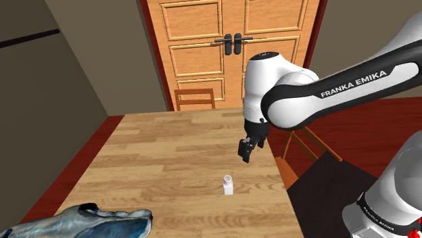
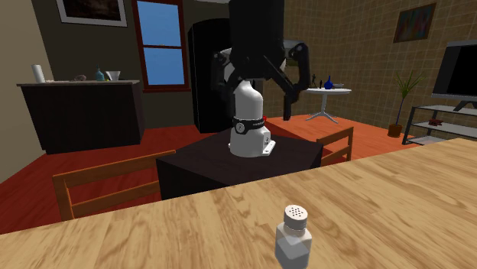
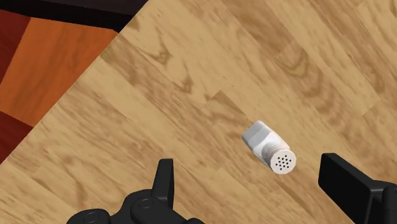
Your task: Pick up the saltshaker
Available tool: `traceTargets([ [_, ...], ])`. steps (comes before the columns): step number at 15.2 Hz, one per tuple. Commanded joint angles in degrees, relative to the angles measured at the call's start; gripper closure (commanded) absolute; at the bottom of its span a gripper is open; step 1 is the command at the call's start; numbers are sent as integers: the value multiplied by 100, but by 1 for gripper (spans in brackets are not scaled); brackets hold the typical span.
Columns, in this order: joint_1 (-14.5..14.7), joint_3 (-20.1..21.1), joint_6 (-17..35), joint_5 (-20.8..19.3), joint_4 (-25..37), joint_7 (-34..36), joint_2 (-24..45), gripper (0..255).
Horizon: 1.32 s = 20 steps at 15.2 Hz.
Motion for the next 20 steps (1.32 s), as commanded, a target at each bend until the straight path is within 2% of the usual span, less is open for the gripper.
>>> traceTargets([
  [1,-9,233,364,-86,92,274,395,0],
  [5,-94,663,1053,-566,379,955,1345,0],
  [8,-119,880,1478,-1211,683,1630,2133,0],
  [16,-44,796,2081,-1839,639,2106,2804,0],
  [18,-34,782,2124,-1886,633,2139,2850,0],
  [19,-33,777,2130,-1901,641,2147,2866,255],
  [20,-30,778,2128,-1905,646,2154,2870,255],
])
